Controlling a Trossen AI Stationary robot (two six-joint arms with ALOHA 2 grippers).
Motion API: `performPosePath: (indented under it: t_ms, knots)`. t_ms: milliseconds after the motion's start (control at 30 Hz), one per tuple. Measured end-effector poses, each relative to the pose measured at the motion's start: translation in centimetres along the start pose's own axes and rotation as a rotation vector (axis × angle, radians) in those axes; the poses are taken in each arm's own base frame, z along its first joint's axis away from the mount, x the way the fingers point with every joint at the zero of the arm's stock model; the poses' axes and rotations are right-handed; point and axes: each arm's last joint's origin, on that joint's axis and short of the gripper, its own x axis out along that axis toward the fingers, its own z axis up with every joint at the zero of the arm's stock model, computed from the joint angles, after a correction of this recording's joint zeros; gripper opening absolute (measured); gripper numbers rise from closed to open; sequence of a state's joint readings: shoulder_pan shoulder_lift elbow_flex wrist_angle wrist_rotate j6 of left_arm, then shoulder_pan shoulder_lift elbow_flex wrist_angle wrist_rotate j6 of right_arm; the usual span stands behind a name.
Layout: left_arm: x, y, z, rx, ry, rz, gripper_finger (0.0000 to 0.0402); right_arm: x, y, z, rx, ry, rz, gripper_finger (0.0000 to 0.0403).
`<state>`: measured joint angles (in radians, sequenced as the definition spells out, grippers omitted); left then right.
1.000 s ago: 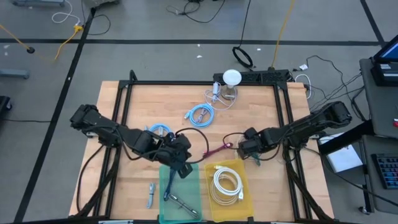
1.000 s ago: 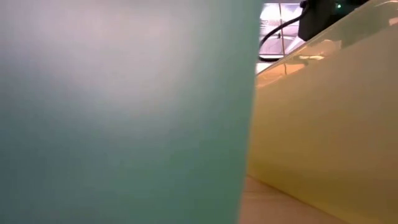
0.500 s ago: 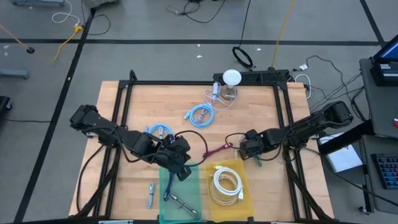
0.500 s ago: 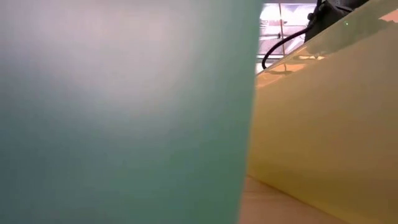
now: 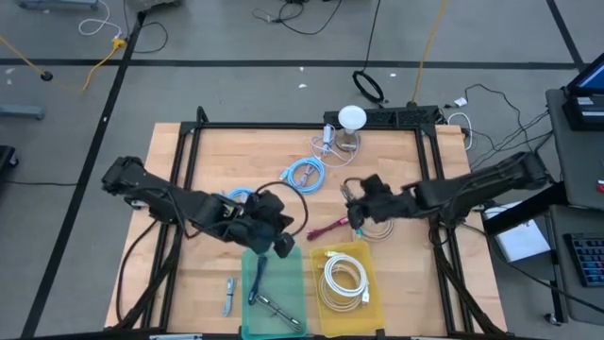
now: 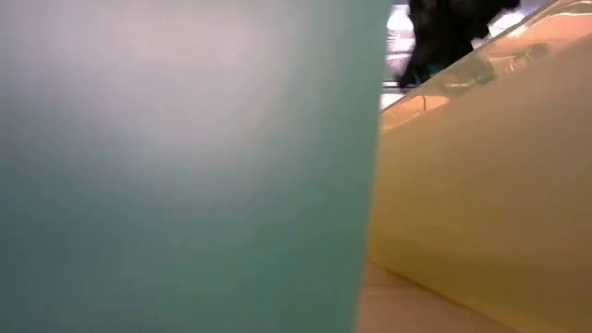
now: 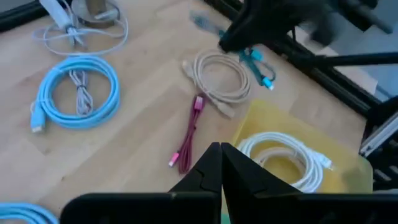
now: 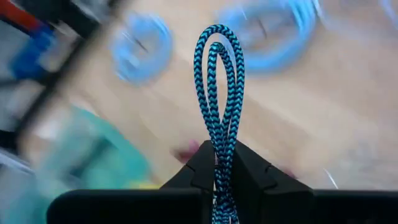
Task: Pick & Place USB Port
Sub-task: Put the green charger cable into the green bin
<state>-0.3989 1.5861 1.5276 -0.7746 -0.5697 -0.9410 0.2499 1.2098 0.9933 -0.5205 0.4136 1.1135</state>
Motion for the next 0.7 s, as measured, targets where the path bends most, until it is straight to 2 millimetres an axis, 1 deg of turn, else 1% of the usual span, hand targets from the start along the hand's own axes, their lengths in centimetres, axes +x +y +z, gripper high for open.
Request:
performPosePath:
  t_ms: [67, 133, 200, 267, 300, 333, 367, 400, 467, 533, 600, 700]
  knots:
    - [-0.2, 0.3, 0.9, -0.007, -0.027, -0.035, 0.0007, -1.4, 1.5, 1.4, 0.0, -0.081, 0.086, 0.0019]
    - [-0.3, 0.7, 1.9, -0.021, -0.059, -0.155, 0.0004, -2.6, 3.0, 2.6, -0.004, -0.149, 0.177, 0.0019]
    - [-0.4, 1.4, 2.7, -0.018, -0.104, -0.358, 0.0003, -3.8, 4.3, 3.5, -0.017, -0.219, 0.247, 0.0019]
    - [-0.3, 2.1, 3.5, -0.033, -0.2, -0.657, 0.0005, -4.9, 5.3, 3.9, -0.029, -0.265, 0.292, 0.0019]
    - [-0.1, 2.9, 3.6, -0.048, -0.254, -0.773, 0.0006, -5.3, 5.6, 4.0, -0.036, -0.28, 0.302, 0.0019]
    - [0.3, 3.9, 3.4, -0.072, -0.295, -0.847, 0.0006, -5.6, 5.9, 3.9, -0.038, -0.297, 0.313, 0.0019]
    - [0.7, 5.0, 3.1, -0.105, -0.326, -0.881, 0.0005, -5.9, 6.2, 3.9, -0.034, -0.317, 0.329, 0.0019]
    - [1.4, 6.2, 2.7, -0.139, -0.336, -0.876, 0.0004, -6.1, 6.4, 3.8, -0.033, -0.331, 0.344, 0.0019]
    - [3.1, 8.6, 1.4, -0.207, -0.303, -0.808, 0.0002, -6.5, 6.8, 3.7, -0.031, -0.364, 0.366, 0.0019]
    - [4.6, 10.4, 0.4, -0.291, -0.255, -0.768, 0.0007, -6.8, 7.1, 3.6, -0.03, -0.385, 0.376, 0.0019]
    - [5.1, 11.0, 0.2, -0.333, -0.256, -0.794, 0.0024, -6.6, 7.3, 3.5, -0.026, -0.401, 0.37, 0.0019]
    - [4.2, 10.5, 1.5, -0.354, -0.322, -0.914, 0.0073, -6.3, 7.4, 3.4, -0.027, -0.399, 0.369, 0.0019]
